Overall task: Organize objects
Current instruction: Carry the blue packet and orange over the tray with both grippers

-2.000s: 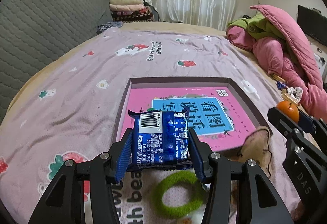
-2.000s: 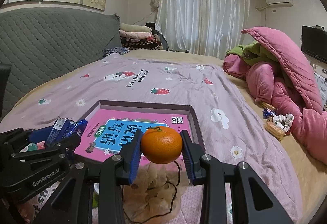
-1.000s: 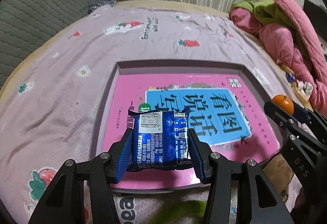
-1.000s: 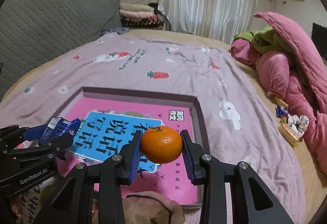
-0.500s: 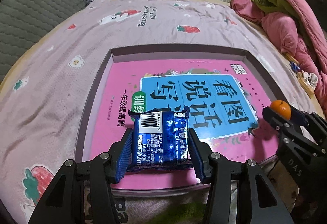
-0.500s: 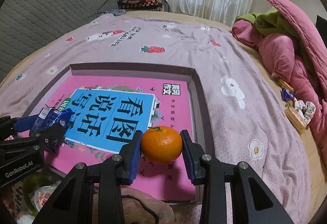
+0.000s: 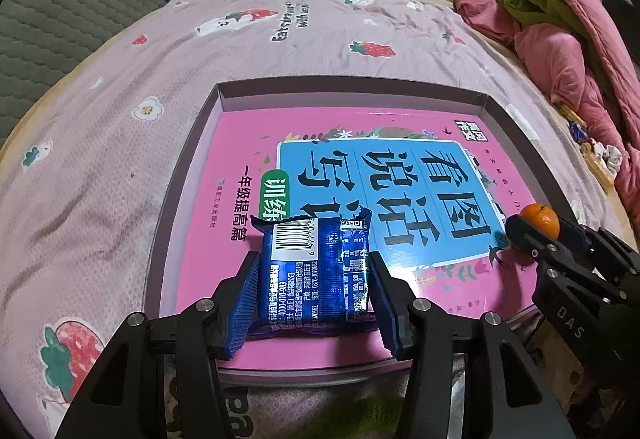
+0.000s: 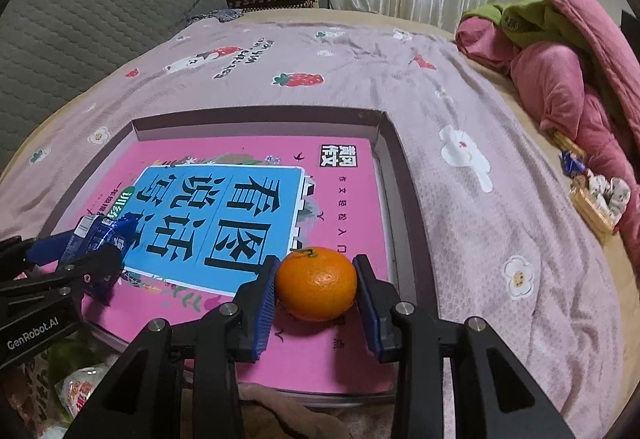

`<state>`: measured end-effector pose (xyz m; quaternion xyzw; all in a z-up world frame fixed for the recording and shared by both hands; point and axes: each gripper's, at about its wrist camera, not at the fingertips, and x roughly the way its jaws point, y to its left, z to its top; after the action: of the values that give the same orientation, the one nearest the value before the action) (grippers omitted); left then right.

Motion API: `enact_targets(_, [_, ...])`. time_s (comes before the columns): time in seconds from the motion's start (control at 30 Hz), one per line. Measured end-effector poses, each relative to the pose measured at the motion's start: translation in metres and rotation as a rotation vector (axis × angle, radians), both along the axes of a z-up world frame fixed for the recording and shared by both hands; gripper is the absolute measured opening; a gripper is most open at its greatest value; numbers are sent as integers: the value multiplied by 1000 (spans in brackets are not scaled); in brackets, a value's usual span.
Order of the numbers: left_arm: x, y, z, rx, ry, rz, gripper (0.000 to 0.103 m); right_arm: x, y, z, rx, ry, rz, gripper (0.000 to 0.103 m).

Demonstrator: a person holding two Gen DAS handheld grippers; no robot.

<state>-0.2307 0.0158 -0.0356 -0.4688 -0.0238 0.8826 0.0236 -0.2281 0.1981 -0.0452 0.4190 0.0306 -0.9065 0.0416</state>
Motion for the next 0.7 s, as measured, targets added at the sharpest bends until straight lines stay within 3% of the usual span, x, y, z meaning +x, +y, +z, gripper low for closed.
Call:
enact_targets(0.43, [1,-7,1,5,-9,14,54,-2,2,-2,-14,-12,-18,38])
enact_targets(0.7, [4,-8,7,16,8,7,54,4,1,9,7,43,-14,38])
